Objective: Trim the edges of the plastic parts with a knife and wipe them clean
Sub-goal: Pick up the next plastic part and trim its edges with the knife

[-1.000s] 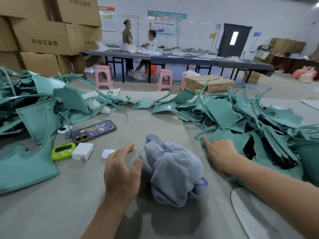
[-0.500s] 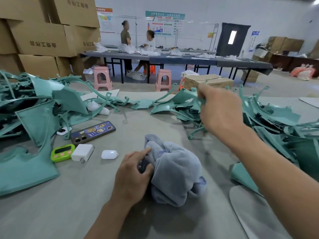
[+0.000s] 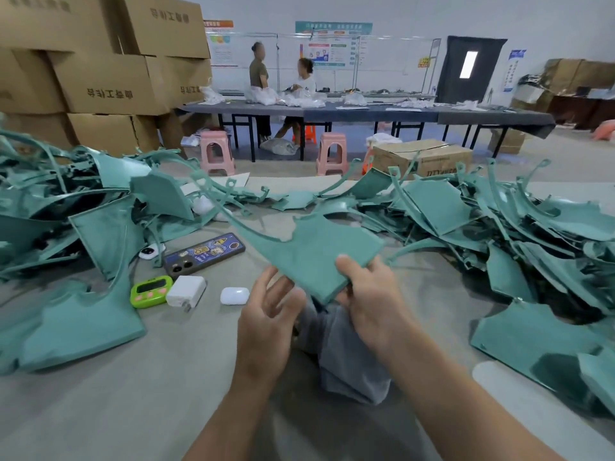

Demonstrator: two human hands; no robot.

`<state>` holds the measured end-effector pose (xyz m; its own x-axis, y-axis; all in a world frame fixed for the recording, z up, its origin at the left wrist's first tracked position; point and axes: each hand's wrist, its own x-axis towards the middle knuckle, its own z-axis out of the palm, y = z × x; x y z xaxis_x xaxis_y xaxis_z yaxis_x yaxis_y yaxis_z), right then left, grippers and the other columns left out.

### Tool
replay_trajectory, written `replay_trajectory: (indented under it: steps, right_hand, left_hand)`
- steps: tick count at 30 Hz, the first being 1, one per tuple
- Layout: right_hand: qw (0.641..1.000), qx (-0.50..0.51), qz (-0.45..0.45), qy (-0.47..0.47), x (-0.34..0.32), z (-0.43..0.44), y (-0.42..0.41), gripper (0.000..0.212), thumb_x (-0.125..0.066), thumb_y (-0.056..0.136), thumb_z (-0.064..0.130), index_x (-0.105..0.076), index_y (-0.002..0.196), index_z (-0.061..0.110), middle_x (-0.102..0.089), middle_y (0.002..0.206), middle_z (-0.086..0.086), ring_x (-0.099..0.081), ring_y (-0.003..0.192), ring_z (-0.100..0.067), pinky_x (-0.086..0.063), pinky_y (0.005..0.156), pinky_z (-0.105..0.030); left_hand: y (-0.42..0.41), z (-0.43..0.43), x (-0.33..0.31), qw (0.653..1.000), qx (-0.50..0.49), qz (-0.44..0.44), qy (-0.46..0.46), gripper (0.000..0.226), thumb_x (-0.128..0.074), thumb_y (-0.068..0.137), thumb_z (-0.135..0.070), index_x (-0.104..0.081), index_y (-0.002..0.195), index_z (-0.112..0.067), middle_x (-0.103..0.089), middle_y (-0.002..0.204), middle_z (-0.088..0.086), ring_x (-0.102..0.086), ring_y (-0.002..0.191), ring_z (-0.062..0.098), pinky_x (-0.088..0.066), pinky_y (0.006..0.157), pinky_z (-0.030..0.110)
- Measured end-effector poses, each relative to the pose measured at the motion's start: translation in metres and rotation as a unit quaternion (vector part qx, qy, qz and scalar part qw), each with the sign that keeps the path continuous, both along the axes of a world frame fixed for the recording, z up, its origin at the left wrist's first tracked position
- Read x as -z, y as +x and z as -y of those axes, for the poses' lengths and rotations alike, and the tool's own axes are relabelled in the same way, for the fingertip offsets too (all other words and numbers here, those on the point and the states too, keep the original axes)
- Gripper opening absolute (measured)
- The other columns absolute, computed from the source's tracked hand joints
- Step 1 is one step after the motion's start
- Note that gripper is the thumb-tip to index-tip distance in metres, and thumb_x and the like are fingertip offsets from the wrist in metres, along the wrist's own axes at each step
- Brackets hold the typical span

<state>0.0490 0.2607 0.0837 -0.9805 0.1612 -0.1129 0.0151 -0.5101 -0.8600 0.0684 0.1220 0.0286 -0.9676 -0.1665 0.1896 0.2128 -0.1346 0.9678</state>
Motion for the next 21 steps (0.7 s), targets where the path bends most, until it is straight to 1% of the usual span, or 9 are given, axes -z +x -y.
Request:
replay_trajectory:
  steps: [4,7,9,10,12,13,16,19,21]
  right_hand:
    - [0.974,-0.192,0.01,0.124,0.012,0.007,0.014,0.018,-0.054,0.101,-0.002,-0.063,0.116,-0.005,-0.077,0.085,-0.009,-0.073,0.073,-0.022,-0.062,0.066,-0.031]
    - [0.914,-0.147,-0.046,0.375,0.011,-0.006,0.012,0.006,-0.066,0.091,0.004,-0.071,0.094,0.004,-0.068,0.072,0.0,-0.061,0.069,-0.017,-0.056,0.072,-0.039]
    - [0.745,-0.015,-0.133,0.653,0.009,-0.016,0.011,0.018,-0.071,0.081,0.031,-0.067,0.099,0.03,-0.068,0.086,0.012,-0.059,0.082,-0.011,-0.049,0.08,-0.037]
    - [0.644,0.004,-0.15,0.75,0.009,-0.021,0.012,0.045,-0.069,0.076,0.046,-0.06,0.119,0.037,-0.067,0.11,0.012,-0.058,0.103,-0.013,-0.047,0.09,-0.037]
    - [0.557,-0.05,-0.087,0.824,0.009,-0.029,0.01,0.088,-0.067,0.069,0.063,-0.037,0.147,0.036,-0.056,0.133,0.007,-0.051,0.125,-0.022,-0.042,0.098,-0.038]
    - [0.562,-0.088,-0.047,0.821,0.008,-0.033,0.007,0.085,-0.069,0.069,0.06,-0.039,0.145,0.036,-0.06,0.127,0.003,-0.056,0.12,-0.026,-0.044,0.091,-0.036]
    - [0.654,-0.093,-0.021,0.75,0.0,-0.048,-0.006,0.01,-0.067,0.079,0.024,-0.066,0.089,0.025,-0.067,0.077,-0.001,-0.066,0.086,-0.032,-0.038,0.062,-0.029]
    - [0.742,0.088,0.001,0.665,-0.025,-0.079,-0.017,0.017,-0.067,0.082,0.016,-0.07,0.071,0.029,-0.059,0.057,0.013,-0.062,0.062,-0.019,-0.034,0.049,-0.025]
    - [0.765,0.218,-0.003,0.606,-0.042,-0.105,-0.022,0.012,-0.065,0.084,0.02,-0.07,0.074,0.025,-0.058,0.058,0.015,-0.063,0.067,-0.028,-0.039,0.058,-0.027]
  left_hand:
    - [-0.013,0.006,-0.001,0.989,-0.061,0.034,0.128,0.043,-0.055,0.099,-0.003,-0.051,0.14,-0.014,-0.077,0.108,0.01,-0.072,0.099,0.025,-0.062,0.083,0.038]
    - [-0.021,0.015,0.0,0.978,-0.078,0.072,0.182,0.041,-0.051,0.097,0.004,-0.061,0.129,-0.019,-0.077,0.105,0.011,-0.072,0.091,0.024,-0.062,0.073,0.035]
    - [-0.025,0.023,0.001,0.975,-0.099,0.069,0.184,0.04,-0.049,0.096,0.004,-0.065,0.123,-0.02,-0.078,0.102,0.004,-0.072,0.091,0.021,-0.06,0.075,0.034]
    - [-0.026,0.027,0.002,0.977,-0.116,0.061,0.171,0.039,-0.048,0.095,0.004,-0.069,0.119,-0.02,-0.078,0.101,0.001,-0.071,0.092,0.02,-0.058,0.079,0.035]
    - [-0.026,0.033,0.003,0.974,-0.151,0.045,0.162,0.039,-0.048,0.095,0.004,-0.076,0.107,-0.022,-0.078,0.1,-0.002,-0.07,0.091,0.016,-0.055,0.084,0.035]
    - [-0.025,0.035,0.002,0.97,-0.169,0.048,0.17,0.039,-0.05,0.095,0.003,-0.078,0.104,-0.023,-0.078,0.1,-0.003,-0.07,0.089,0.014,-0.055,0.083,0.034]
    - [-0.027,0.044,0.003,0.954,-0.204,0.084,0.205,0.029,-0.06,0.095,-0.002,-0.072,0.118,-0.015,-0.076,0.108,0.002,-0.072,0.089,0.012,-0.056,0.081,0.031]
    - [-0.029,0.052,0.004,0.94,-0.209,0.117,0.241,0.02,-0.066,0.093,-0.004,-0.071,0.108,-0.017,-0.073,0.116,0.005,-0.071,0.099,0.017,-0.058,0.089,0.034]
    - [-0.029,0.055,0.002,0.932,-0.203,0.132,0.27,0.02,-0.066,0.093,-0.002,-0.071,0.107,-0.016,-0.074,0.111,0.003,-0.072,0.087,0.012,-0.061,0.074,0.025]
